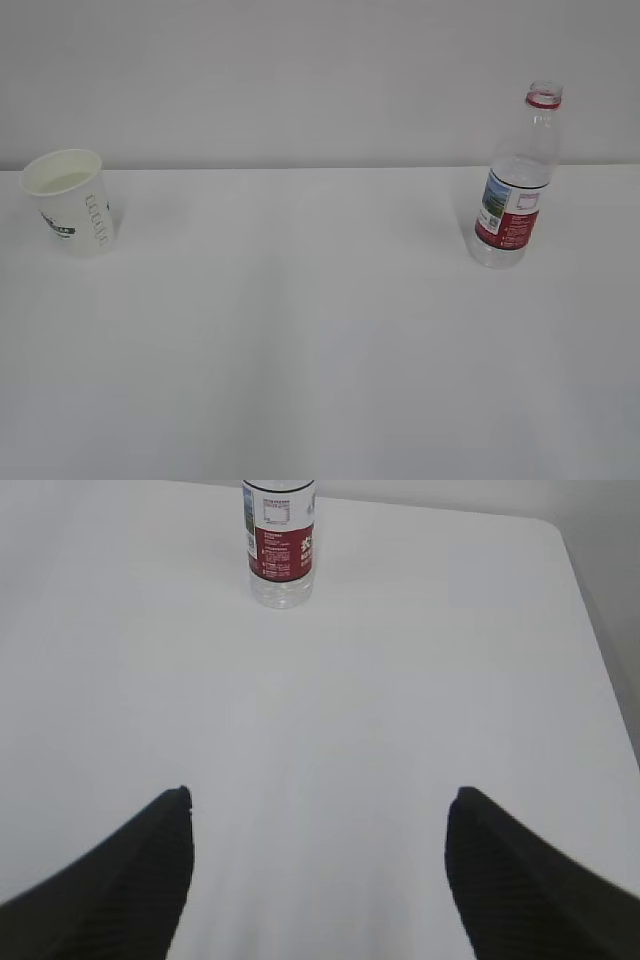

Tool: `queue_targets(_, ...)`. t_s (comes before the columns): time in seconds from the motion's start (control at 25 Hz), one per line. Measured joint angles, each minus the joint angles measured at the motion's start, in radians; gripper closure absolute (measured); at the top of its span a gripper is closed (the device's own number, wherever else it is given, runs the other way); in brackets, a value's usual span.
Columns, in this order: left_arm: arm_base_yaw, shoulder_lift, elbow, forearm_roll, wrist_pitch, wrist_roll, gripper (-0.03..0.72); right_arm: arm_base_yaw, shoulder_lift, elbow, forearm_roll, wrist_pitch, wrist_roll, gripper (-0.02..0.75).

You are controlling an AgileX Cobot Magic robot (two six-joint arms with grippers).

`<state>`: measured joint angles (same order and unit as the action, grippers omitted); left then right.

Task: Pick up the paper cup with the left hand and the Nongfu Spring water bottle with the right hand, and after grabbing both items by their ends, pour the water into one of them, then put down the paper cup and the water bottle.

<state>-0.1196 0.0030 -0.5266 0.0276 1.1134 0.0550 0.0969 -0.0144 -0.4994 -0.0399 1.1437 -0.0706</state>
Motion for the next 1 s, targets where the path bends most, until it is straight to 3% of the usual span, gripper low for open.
queue_targets(1.0, 0.0, 0.0, 0.0, 0.0, 0.0, 0.0, 0.237, 0.0, 0.0, 0.0, 0.002, 0.0, 0.0, 0.148)
